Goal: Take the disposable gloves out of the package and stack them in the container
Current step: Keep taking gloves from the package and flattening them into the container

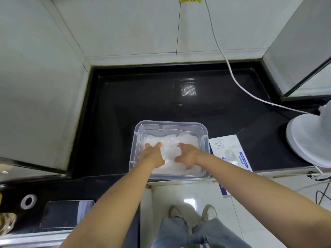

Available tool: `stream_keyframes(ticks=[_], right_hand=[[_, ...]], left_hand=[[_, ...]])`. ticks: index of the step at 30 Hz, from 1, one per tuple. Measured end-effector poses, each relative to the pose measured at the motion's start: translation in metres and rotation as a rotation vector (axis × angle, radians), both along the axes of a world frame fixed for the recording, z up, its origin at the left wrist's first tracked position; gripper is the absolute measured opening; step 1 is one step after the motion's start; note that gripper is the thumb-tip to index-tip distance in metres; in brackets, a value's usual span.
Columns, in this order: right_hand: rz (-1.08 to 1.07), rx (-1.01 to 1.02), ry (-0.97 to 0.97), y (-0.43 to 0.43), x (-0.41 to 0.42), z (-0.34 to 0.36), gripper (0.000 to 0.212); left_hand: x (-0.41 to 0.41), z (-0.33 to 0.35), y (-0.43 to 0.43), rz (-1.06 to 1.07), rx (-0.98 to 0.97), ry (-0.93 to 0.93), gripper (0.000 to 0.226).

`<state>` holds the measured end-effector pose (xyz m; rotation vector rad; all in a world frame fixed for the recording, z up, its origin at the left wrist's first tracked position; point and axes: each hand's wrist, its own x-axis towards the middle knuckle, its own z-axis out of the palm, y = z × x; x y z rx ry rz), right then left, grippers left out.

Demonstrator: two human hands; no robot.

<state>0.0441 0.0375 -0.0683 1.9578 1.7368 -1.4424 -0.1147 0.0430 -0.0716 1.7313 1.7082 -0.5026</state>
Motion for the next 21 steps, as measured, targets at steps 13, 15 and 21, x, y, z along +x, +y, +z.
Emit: stream_keyframes(ticks=[13,15,21], right_hand=[[-0.363,0.626,0.125,-0.015,0.118,0.052,0.019],[-0.296,0.495,-0.027,-0.03,0.142,0.04,0.018],[-0.008,0.28,-0.21,-0.071,0.167,0.019,0.01]], left_hand=[[0.117,0.079,-0.025,0.06,0.606,-0.44,0.012],[0.145,0.081,-0.035,0.044,0.561,-0.52,0.009],[0.2,0.051,-0.067,0.016,0.291,-0.466,0.037]])
